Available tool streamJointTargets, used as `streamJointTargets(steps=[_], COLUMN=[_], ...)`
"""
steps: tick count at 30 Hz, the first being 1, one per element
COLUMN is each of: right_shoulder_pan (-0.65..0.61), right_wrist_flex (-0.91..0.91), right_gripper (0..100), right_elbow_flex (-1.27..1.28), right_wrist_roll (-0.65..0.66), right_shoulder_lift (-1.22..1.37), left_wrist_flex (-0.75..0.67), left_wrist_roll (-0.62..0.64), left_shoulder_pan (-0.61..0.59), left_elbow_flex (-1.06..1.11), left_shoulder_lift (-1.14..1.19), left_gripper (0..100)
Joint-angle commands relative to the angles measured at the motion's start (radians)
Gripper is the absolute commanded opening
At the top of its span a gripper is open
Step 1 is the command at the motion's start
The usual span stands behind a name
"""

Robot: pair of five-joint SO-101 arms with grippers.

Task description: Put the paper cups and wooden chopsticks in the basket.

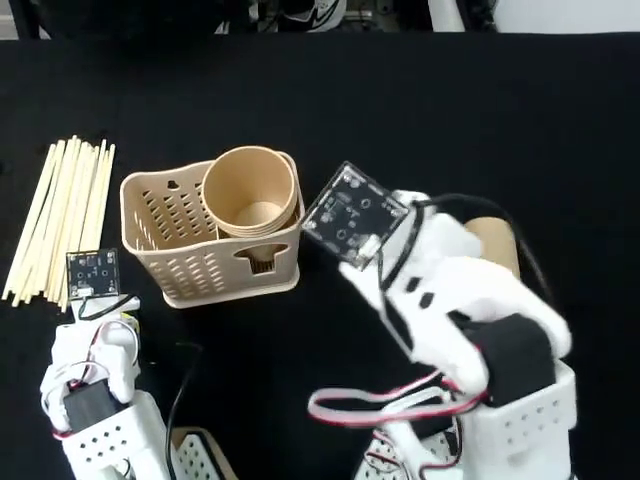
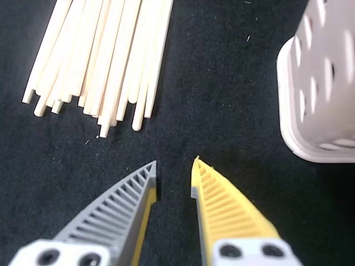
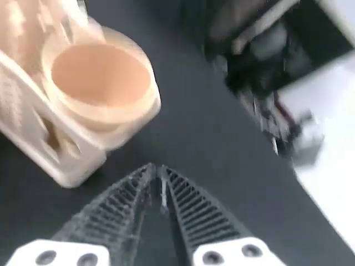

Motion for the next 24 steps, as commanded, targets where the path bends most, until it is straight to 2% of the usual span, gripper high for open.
streamJointTargets(steps=[1, 3, 7, 9, 11, 13, 18, 21, 24], right_shoulder_pan=[0.218, 0.342, 0.563, 0.654, 0.735, 0.795, 0.824, 0.807, 0.809], right_wrist_flex=[0.054, 0.046, 0.032, 0.011, -0.072, -0.189, -0.413, -0.572, -0.770], right_gripper=[4.5, 10.8, 27.6, 34.8, 39.1, 38.9, 36.4, 32.4, 22.6], right_elbow_flex=[0.039, 0.105, 0.288, 0.380, 0.464, 0.559, 0.799, 0.912, 1.009], right_wrist_roll=[0.118, 0.229, 0.631, 0.787, 0.845, 0.887, 0.925, 0.924, 0.922], right_shoulder_lift=[-0.010, -0.010, -0.010, -0.010, -0.013, -0.024, -0.035, -0.033, -0.033], left_wrist_flex=[-0.008, -0.008, -0.008, -0.008, -0.008, -0.008, -0.006, -0.006, -0.006], left_wrist_roll=[-0.006, -0.006, -0.006, -0.006, -0.006, -0.006, -0.006, -0.006, -0.006], left_shoulder_pan=[0.002, 0.002, 0.002, 0.002, 0.004, 0.004, 0.005, 0.007, 0.007], left_elbow_flex=[0.019, 0.019, 0.019, 0.019, 0.019, 0.019, 0.019, 0.019, 0.019], left_shoulder_lift=[-0.003, -0.003, -0.003, -0.003, -0.003, -0.003, -0.003, -0.003, -0.003], left_gripper=[11, 11, 11, 11, 11, 11, 11, 11, 11])
